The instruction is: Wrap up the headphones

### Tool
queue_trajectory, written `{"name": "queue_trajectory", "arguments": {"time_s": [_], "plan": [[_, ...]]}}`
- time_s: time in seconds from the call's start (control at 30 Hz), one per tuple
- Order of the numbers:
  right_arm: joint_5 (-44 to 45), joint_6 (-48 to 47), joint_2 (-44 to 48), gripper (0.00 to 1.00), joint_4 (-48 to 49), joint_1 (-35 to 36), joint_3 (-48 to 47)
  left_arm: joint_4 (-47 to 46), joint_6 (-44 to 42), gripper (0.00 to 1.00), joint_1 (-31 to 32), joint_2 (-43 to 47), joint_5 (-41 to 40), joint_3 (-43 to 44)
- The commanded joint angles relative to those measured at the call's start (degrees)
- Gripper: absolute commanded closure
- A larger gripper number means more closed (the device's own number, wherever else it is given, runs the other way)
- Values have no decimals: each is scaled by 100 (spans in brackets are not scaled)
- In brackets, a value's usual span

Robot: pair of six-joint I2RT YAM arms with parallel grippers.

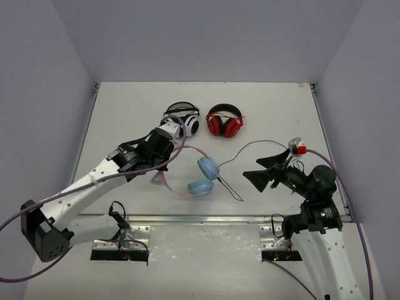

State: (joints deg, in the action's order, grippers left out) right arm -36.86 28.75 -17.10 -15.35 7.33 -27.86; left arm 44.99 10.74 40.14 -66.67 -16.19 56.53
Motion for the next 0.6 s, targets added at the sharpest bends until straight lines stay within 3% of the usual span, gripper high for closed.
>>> {"name": "queue_trajectory", "arguments": {"time_s": [0.0,0.1,0.27,0.33,0.47,0.57], "plan": [[-1843,875,-493,4,3279,23,736,71,306,100,20,777,-517,621],[-2341,1081,-1318,13,4032,49,765,-104,271,100,20,1042,-587,928],[-2475,-26,-2217,13,3313,628,106,-245,191,100,20,1113,-675,1395],[-1853,-612,-2542,14,2944,987,-17,-289,218,100,20,1113,-684,1640],[-1578,-828,-3149,27,3055,1200,52,-254,358,100,20,1078,-981,1984],[-1570,-714,-3526,36,3696,1481,289,-289,428,100,20,1121,-1027,2168]]}}
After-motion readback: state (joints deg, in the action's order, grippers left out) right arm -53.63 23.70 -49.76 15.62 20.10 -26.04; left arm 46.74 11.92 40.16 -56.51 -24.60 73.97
